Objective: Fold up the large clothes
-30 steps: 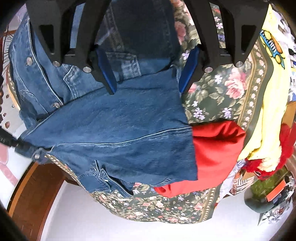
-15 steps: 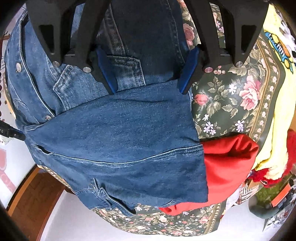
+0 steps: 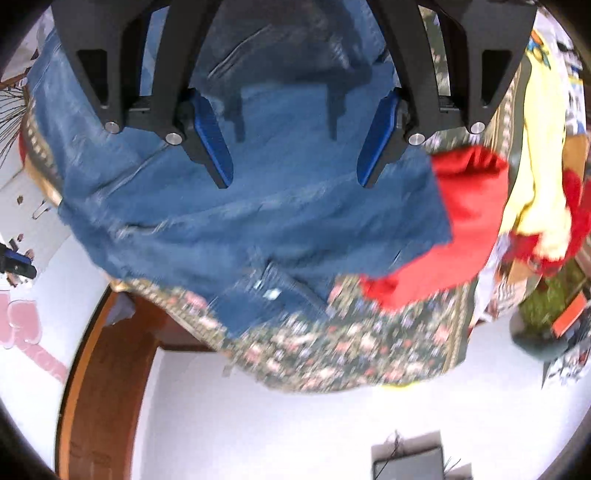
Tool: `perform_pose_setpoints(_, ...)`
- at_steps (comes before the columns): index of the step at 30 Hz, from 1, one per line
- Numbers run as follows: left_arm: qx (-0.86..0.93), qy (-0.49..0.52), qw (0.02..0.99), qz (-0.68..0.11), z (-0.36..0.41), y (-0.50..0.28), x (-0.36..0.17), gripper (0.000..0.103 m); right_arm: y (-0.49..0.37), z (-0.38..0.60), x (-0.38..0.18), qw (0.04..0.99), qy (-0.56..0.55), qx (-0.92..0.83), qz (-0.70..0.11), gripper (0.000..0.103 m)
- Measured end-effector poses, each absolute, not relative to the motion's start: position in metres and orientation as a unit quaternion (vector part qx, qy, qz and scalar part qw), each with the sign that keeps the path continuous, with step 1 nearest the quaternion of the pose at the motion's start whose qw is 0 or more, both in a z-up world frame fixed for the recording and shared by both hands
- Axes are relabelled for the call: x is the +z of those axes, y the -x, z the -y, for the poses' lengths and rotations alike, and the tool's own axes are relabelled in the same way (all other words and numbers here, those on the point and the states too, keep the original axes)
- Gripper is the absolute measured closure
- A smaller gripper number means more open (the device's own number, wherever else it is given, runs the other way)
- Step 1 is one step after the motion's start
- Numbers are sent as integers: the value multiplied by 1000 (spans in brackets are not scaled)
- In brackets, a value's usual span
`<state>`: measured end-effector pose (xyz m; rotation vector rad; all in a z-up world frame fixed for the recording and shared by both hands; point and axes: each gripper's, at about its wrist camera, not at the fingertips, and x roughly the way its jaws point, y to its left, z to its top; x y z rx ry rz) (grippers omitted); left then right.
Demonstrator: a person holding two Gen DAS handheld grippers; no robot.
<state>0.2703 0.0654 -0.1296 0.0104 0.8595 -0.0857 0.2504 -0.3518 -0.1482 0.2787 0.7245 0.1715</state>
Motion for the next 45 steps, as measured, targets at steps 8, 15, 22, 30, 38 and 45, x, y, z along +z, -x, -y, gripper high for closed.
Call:
perform_pose_setpoints(8,-80,14,908,-411,-21,-305,-125,34,-258,395,-195,893,-185,39,-407,32)
perform_pose_setpoints(15,-96,25,889,-448,-3,-315,-151,34,-290,415,-271,818,-303,58,-485,32)
perform_pose_setpoints(22,-89,27,881,-464,-8,-317,-165,34,-315,417,-297,798,-355,50,-484,31)
perform_pose_setpoints(30,-90,42,873,-477,-10,-321,-172,34,-336,413,-294,822,-307,10,-479,41)
perform_pose_setpoints(38,-93,23,878,-469,-8,-309,-166,34,-320,404,-251,870,-226,-4,-438,86)
perform_pose_setpoints(45,-94,25,884,-457,-15,-296,-153,34,-301,376,-186,902,-205,47,-376,90)
